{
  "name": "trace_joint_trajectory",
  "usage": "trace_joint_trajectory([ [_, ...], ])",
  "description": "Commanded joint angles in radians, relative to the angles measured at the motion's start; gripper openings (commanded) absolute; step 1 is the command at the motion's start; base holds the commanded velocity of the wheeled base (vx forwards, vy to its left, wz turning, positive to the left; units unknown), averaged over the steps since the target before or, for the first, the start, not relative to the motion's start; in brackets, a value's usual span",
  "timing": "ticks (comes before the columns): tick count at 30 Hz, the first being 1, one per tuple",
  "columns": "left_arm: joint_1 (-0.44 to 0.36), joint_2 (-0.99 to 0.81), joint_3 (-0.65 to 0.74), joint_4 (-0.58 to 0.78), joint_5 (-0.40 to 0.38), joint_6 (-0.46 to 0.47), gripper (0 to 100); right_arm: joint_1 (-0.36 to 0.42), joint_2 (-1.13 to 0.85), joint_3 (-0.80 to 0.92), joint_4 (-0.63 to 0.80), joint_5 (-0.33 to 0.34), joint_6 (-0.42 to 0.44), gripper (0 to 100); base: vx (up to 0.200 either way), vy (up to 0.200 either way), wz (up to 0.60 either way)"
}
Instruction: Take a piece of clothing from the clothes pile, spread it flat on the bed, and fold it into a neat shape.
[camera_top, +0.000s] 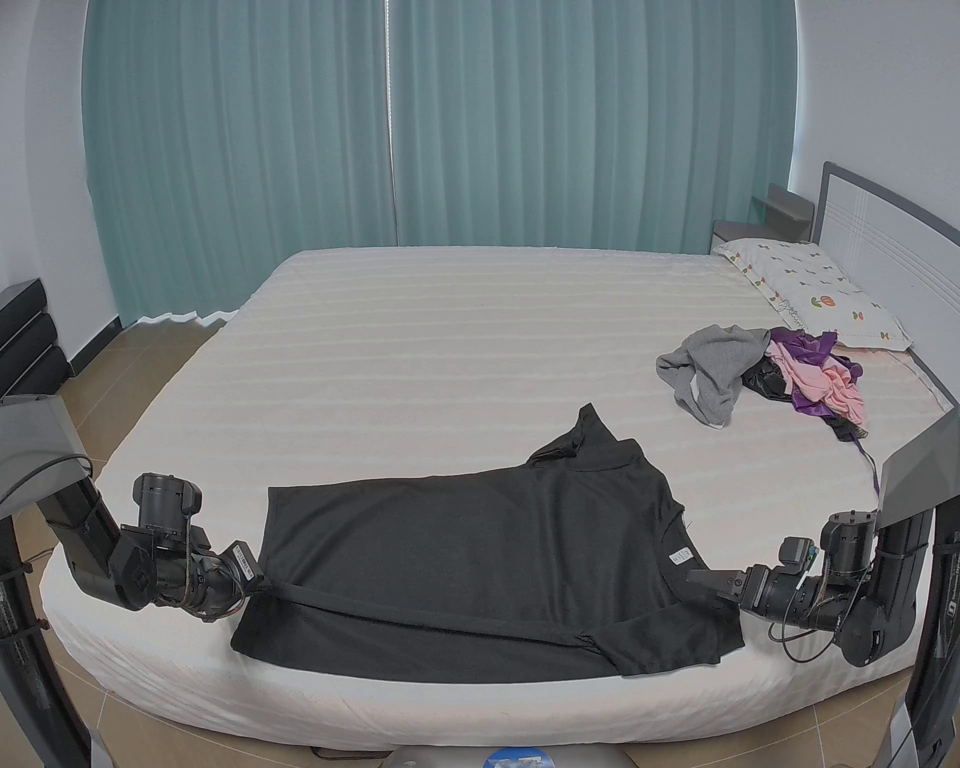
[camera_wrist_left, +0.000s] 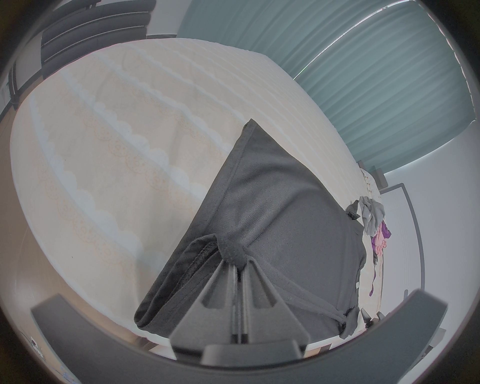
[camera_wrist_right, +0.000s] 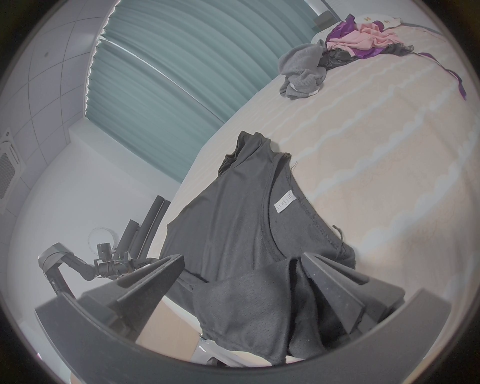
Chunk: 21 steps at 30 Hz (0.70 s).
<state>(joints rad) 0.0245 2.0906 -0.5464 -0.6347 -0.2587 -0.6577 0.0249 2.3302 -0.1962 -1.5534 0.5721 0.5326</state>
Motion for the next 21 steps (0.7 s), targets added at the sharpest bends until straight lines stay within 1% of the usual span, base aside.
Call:
trace_joint_trajectory([
  [1, 0.002, 0.005, -0.003, 0.001, -0.001, 0.000, 0, -0.010, 0.015, 0.014, -0.013, 0.031, -0.014, 100, 0.000, 0.000, 0.00],
  [2, 0.002, 0.005, -0.003, 0.001, -0.001, 0.000, 0, -0.010, 0.017, 0.014, -0.013, 0.032, -0.016, 100, 0.000, 0.000, 0.00],
  [3, 0.002, 0.005, -0.003, 0.001, -0.001, -0.002, 0, -0.010, 0.026, 0.023, -0.013, 0.043, -0.042, 100, 0.000, 0.000, 0.00],
  [7, 0.002, 0.008, -0.003, 0.001, -0.001, -0.002, 0, -0.010, 0.058, 0.026, -0.013, 0.045, -0.098, 100, 0.000, 0.000, 0.00],
  [19, 0.000, 0.008, -0.004, 0.001, -0.002, -0.002, 0, 0.000, 0.090, 0.012, -0.013, 0.045, -0.111, 100, 0.000, 0.000, 0.00],
  [20, 0.000, 0.008, -0.003, 0.001, -0.002, -0.002, 0, 0.001, 0.092, 0.011, -0.013, 0.045, -0.111, 0, 0.000, 0.000, 0.00],
  [21, 0.000, 0.008, -0.003, 0.001, -0.002, -0.002, 0, 0.001, 0.092, 0.007, -0.013, 0.045, -0.111, 0, 0.000, 0.000, 0.00],
])
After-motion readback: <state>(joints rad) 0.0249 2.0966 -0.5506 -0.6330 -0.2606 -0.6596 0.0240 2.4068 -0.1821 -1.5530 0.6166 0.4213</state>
